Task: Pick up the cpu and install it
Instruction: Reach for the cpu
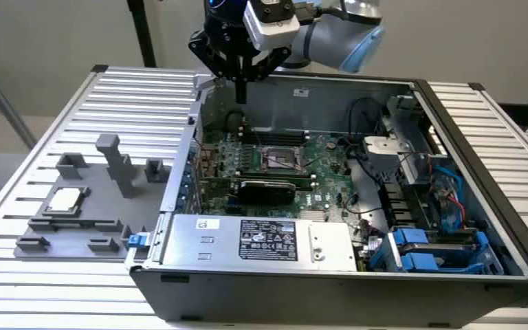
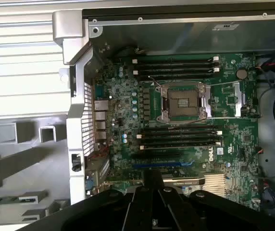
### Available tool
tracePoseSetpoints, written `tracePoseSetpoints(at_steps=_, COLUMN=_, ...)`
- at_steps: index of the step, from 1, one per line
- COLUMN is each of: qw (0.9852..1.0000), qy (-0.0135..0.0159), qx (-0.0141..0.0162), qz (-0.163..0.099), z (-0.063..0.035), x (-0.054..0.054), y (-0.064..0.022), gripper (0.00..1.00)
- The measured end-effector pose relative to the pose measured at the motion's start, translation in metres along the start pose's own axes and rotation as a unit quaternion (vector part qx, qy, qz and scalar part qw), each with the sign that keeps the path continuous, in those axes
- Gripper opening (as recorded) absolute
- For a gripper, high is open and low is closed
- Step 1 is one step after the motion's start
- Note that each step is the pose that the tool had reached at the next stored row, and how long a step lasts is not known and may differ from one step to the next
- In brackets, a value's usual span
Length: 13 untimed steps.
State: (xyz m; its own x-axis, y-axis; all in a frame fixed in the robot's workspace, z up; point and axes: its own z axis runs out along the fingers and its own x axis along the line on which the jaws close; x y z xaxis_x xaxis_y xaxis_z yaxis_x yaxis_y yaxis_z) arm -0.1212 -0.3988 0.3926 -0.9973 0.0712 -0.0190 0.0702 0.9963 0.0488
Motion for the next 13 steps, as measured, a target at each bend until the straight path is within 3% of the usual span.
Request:
tracePoseSetpoints(at_steps=9, qw=1.0000, qy=0.0000, qx=0.0001, qz=0.000, z=-0.0001, x=0.001, y=-0.0001, gripper=0.11)
tracePoseSetpoints(at_steps=13, qw=1.0000, qy=-0.0001, qx=0.0000, qz=0.000, z=-0.0002, x=0.019, y=-0.0013, gripper=0.11)
